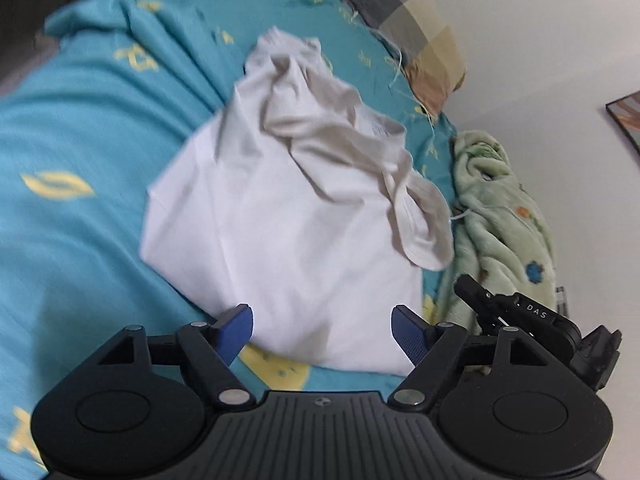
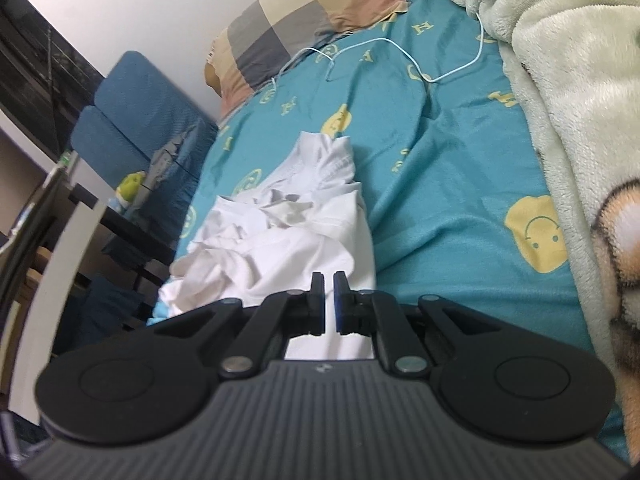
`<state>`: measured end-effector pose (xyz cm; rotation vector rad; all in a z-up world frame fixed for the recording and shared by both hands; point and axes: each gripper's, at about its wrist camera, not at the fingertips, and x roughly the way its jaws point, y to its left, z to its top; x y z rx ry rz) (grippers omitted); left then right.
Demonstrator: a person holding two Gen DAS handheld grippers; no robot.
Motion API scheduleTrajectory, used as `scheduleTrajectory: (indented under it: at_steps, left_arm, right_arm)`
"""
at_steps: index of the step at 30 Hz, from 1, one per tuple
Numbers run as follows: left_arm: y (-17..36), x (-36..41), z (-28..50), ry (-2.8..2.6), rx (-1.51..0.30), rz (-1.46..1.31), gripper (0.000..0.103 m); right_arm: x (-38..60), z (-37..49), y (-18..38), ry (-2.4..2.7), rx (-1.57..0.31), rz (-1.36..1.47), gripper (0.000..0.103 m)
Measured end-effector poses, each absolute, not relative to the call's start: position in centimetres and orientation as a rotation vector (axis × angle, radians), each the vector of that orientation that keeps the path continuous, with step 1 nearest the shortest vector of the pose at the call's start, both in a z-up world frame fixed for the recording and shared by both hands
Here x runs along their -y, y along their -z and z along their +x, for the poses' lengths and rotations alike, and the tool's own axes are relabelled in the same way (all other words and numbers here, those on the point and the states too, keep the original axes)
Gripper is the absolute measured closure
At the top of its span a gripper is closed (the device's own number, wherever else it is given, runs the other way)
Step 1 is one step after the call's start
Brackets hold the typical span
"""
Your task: Fold clothes
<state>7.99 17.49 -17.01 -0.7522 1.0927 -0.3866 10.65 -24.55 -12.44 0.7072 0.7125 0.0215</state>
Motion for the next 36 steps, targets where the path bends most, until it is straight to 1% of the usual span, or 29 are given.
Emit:
scheduleTrajectory:
  at_steps: [5, 7, 10, 12, 15, 17, 19, 21, 23, 24, 26, 30, 36]
  left_arm:
    - [19.6, -15.9, 8.9, 0.355, -1.163, -0.74, 0.026]
    - [20.4, -16.0, 9.1, 0.341, -1.163, -0.786, 0.026]
    - [21.1, -16.5, 9.8, 0.341, -1.134, -0.874, 0.026]
    - [21.1, -16.7, 10.2, 0.345, -1.123, -0.873, 0.03]
    - [21.0, -17.0, 10.3, 0.334, -1.105, -0.859, 0.041]
    - [20.9, -17.4, 10.3, 0.32, -1.092, -0.871, 0.056]
    - [21.0, -17.8, 10.4, 0.317, -1.076, -0.899, 0.063]
    - [21.0, -18.2, 10.5, 0.323, -1.056, -0.923, 0.065]
    - [20.9, -18.5, 10.6, 0.327, -1.04, -0.937, 0.075]
    - [20.8, -18.5, 10.6, 0.328, -1.034, -0.937, 0.078]
    - [20.6, -18.7, 10.6, 0.328, -1.019, -0.936, 0.092]
    - [20.0, -19.0, 10.5, 0.331, -0.982, -0.942, 0.099]
    - [19.2, -19.3, 10.6, 0.349, -0.929, -0.966, 0.1]
  right_arm:
    - [23.6, 10.0, 11.3, -0.046, -0.689, 0.705, 0.095]
    - [22.5, 9.6, 10.4, -0.048, -0.667, 0.641, 0.095]
    - [21.4, 9.2, 9.7, -0.101, -0.641, 0.643, 0.095]
    - [20.8, 9.0, 9.5, -0.133, -0.639, 0.66, 0.095]
    - [20.2, 8.7, 9.9, -0.158, -0.661, 0.676, 0.095]
    - [19.9, 8.5, 10.5, -0.171, -0.69, 0.713, 0.095]
    - [20.0, 8.3, 11.3, -0.186, -0.722, 0.784, 0.095]
    - [20.2, 8.1, 12.0, -0.199, -0.752, 0.866, 0.095]
    - [20.1, 7.9, 12.6, -0.199, -0.779, 0.922, 0.095]
    - [20.1, 7.9, 12.9, -0.199, -0.79, 0.946, 0.095]
    - [19.9, 7.8, 13.5, -0.198, -0.81, 0.983, 0.095]
    - [19.8, 7.7, 14.5, -0.203, -0.845, 1.06, 0.095]
    - [19.9, 7.6, 15.4, -0.213, -0.867, 1.136, 0.094]
